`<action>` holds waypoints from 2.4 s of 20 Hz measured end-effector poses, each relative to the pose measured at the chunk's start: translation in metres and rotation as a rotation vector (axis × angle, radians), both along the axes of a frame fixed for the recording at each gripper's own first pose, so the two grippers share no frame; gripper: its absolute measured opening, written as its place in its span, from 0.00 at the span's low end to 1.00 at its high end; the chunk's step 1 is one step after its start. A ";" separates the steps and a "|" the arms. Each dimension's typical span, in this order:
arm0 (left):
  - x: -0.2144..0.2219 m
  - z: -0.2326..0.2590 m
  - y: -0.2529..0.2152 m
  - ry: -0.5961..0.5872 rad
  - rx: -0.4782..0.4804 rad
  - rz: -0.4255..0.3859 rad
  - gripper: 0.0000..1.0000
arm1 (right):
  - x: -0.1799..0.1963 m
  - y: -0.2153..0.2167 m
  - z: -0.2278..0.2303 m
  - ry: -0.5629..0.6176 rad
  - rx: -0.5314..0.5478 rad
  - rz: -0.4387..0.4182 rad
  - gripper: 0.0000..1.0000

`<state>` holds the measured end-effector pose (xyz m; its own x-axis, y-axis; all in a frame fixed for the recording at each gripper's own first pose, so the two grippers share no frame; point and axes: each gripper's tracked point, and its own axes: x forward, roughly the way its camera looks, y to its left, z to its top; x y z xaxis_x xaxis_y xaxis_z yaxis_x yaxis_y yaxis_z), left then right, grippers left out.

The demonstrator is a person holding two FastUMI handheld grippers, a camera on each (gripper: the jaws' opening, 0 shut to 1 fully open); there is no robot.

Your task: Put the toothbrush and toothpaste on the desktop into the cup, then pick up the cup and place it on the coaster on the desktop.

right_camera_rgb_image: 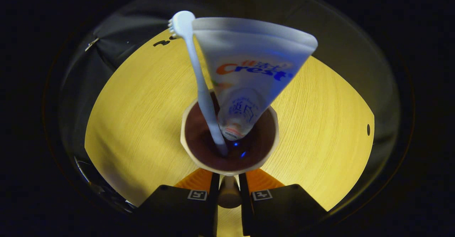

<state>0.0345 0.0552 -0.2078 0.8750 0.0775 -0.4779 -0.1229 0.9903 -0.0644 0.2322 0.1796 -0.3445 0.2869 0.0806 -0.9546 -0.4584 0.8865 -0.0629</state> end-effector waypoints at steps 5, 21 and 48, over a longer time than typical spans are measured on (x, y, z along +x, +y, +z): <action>-0.004 -0.001 0.002 0.004 0.000 0.003 0.98 | 0.004 0.007 0.005 -0.021 0.037 -0.012 0.51; 0.000 0.065 -0.035 -0.113 0.015 -0.172 0.98 | -0.069 -0.037 0.235 -0.318 0.563 -0.314 0.99; -0.020 0.200 -0.091 -0.399 -0.012 -0.295 0.98 | -0.175 -0.172 0.374 -1.013 0.493 -0.363 0.98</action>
